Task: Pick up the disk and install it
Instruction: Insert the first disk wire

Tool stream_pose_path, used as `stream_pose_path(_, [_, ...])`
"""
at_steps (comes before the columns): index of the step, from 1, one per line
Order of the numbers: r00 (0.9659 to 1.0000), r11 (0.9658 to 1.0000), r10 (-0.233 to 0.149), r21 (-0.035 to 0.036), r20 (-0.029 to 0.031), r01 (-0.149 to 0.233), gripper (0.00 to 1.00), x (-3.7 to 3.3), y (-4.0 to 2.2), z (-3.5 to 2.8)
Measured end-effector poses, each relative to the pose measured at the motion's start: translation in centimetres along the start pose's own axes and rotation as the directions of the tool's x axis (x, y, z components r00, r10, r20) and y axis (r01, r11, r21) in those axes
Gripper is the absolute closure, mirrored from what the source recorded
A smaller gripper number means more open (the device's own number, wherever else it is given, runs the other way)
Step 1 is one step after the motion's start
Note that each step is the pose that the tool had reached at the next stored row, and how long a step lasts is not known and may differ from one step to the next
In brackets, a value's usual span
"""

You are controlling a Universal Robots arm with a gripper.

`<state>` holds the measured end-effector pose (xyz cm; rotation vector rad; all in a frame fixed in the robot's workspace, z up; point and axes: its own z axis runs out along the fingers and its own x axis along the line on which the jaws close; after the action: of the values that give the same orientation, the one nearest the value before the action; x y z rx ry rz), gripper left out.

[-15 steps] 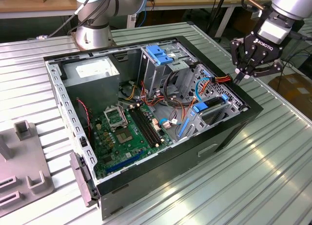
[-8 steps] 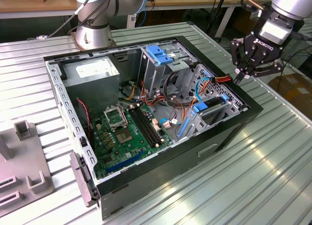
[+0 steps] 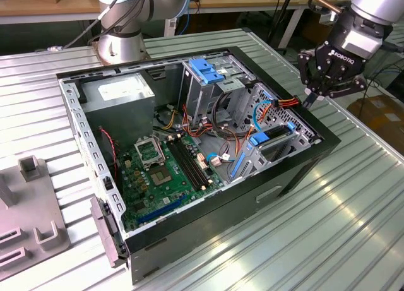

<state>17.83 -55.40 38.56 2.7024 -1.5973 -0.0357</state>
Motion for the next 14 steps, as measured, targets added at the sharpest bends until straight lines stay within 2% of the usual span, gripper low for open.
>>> stream_pose_path(6, [0.9999,0.9999,-0.015,-0.0002,-0.0002,0.015,0.9,-0.59,-0.85,0.02])
stream_pose_path(9, [0.9997,0.9997,-0.024,-0.0004,-0.0003,0.024,0.9,-1.23,-1.51,0.04])
stream_pose_path(11, [0.9983,0.9983,-0.058,-0.001,-0.0007,0.058,0.9,-1.35,-1.6,0.07])
stream_pose_path(13, [0.9951,0.9951,-0.099,-0.0018,-0.0013,0.099,0.9,-1.35,-1.61,0.09])
stream_pose_path(14, [0.9924,0.9924,-0.123,-0.0024,-0.0015,0.123,0.9,-1.35,-1.61,0.1])
